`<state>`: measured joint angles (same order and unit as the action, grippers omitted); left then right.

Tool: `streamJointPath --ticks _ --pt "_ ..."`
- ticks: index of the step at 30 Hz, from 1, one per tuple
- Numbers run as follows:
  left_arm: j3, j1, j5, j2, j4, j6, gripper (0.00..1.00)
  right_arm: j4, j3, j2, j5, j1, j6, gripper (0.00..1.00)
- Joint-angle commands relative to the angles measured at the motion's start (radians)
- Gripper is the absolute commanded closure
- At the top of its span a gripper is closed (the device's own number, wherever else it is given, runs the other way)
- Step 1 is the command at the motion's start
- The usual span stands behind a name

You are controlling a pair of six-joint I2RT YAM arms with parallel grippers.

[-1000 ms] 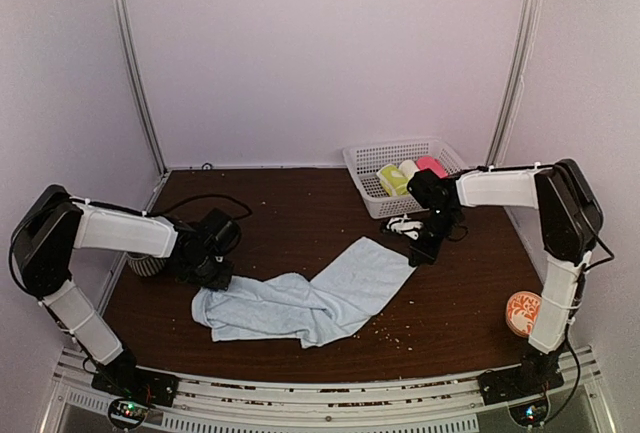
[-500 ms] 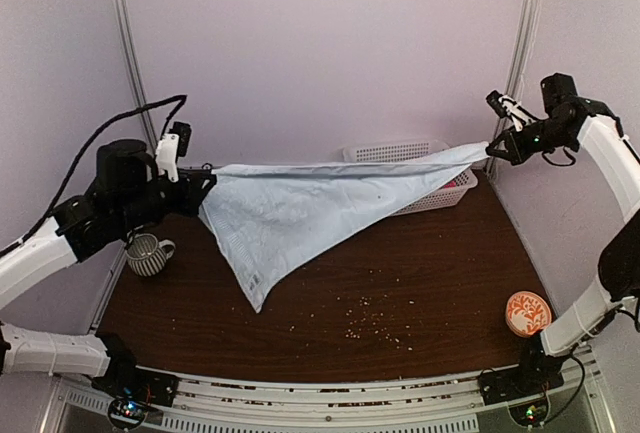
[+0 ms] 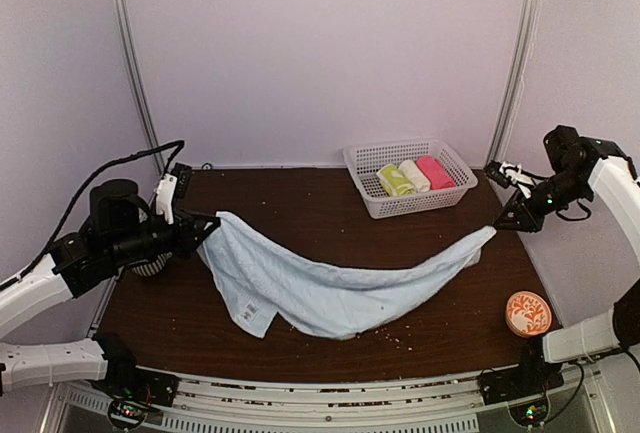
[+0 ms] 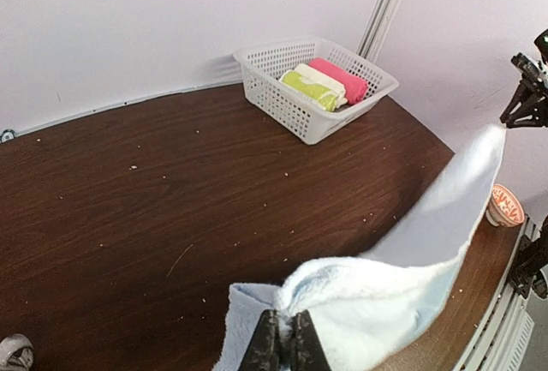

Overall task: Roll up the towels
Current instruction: Place the towel at the center of the board, then pick up the towel from the center of the board.

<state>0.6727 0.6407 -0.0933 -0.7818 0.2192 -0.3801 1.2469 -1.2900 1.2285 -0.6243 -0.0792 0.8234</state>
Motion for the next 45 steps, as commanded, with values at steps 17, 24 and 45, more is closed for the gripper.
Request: streamJointPath --ticks 17,24,45 --pt "0.05 0.0 0.206 -0.347 0.071 -0.057 1.0 -0.042 0.467 -0.059 0.129 0.517 0.381 0.71" --pt "0.085 0.001 0.243 -0.378 0.094 -0.059 1.0 -0.091 0.62 -0.137 0.298 0.767 0.386 0.64" --pt "0.11 0.001 0.262 -0.43 0.096 -0.054 1.0 -0.323 0.752 -0.08 0.5 0.995 0.366 0.51"
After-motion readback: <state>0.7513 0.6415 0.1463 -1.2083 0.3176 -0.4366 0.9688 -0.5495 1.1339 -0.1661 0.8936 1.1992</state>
